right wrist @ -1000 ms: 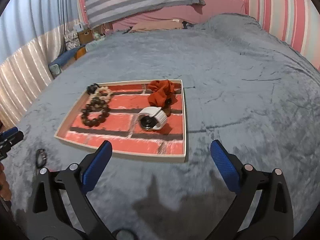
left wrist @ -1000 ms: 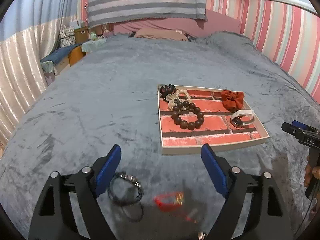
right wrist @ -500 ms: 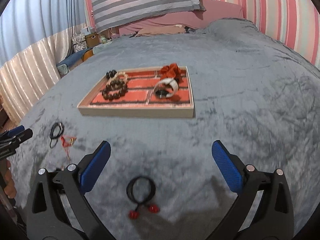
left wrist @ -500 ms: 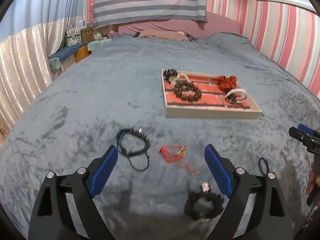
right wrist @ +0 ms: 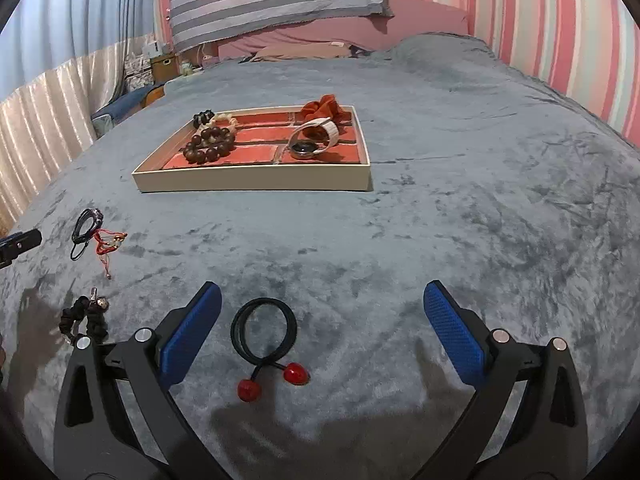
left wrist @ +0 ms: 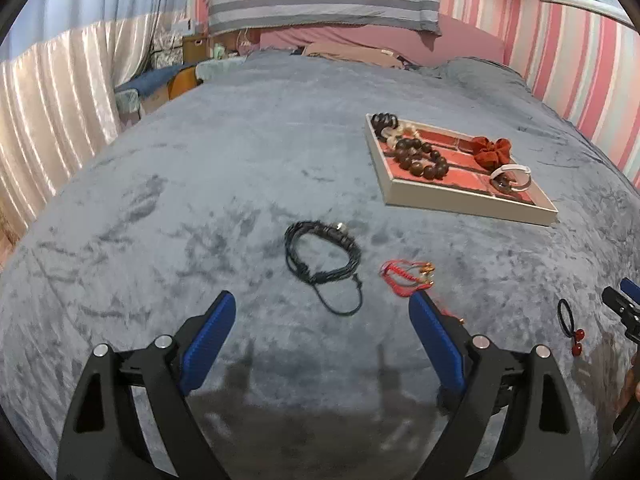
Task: Organize jewelry
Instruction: 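Withdraw both tools from the tray back over the bed, then move the left tool to the black leather bracelet while the right approaches the red charm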
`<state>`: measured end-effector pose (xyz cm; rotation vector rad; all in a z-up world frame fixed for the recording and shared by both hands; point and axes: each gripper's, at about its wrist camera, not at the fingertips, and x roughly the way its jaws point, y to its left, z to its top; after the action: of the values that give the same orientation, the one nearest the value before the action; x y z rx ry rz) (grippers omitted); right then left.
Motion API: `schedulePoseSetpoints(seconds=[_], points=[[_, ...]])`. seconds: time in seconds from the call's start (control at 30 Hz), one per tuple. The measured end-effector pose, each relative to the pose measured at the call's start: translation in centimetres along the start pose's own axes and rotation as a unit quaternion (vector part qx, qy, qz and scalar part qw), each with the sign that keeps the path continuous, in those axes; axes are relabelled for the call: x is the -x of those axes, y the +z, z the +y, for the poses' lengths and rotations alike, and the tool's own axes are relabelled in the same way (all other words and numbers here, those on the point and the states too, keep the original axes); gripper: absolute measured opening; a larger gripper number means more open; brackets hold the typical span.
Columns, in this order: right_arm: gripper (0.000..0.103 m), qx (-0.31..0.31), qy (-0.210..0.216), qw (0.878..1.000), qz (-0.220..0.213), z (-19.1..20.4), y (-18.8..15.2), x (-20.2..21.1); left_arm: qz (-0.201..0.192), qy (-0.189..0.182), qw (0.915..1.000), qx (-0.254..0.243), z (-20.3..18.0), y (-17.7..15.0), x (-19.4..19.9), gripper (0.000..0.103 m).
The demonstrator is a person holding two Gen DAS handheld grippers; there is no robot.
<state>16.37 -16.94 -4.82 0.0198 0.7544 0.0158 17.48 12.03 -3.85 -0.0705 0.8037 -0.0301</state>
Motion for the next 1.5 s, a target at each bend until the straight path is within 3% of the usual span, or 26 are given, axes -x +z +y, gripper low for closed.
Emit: schedulePoseSetpoints(seconds=[0.5,0.73,0.93,1.13,1.5], points=[[0.099,0.008,-0.035,0.999,-0.019,0.1,-2.1,0.9,0.006,0.002,0.9999,0.013,1.7,-0.8,-0.6,0.087],[0.099,-0.003,-0.029,0.999,-0.014,-0.5,-2.1,0.6,0.015,-0.004,0.9995,0.027,2.5,-0.6,-0.9,0.087],[0.099,-0.005,-0.034,0.999,-0.008,0.0,-1.0,0.8,0.006,0.012,0.9998,0.017,2.9,0.8,-0.5,0.087],[0.099,-0.016,-0.038,0.999,0.006,-0.6,-1.0,0.3,0.016,-0.005,0.9992,0.037,4.0,1.9,-1.1,0.087],[0.098,-0.007,-0.044,0.999,0.021,-1.0,-1.2,-0.3,0.026,0.0,0.9994,0.021,4.2,3.4,-2.5,0.087]])
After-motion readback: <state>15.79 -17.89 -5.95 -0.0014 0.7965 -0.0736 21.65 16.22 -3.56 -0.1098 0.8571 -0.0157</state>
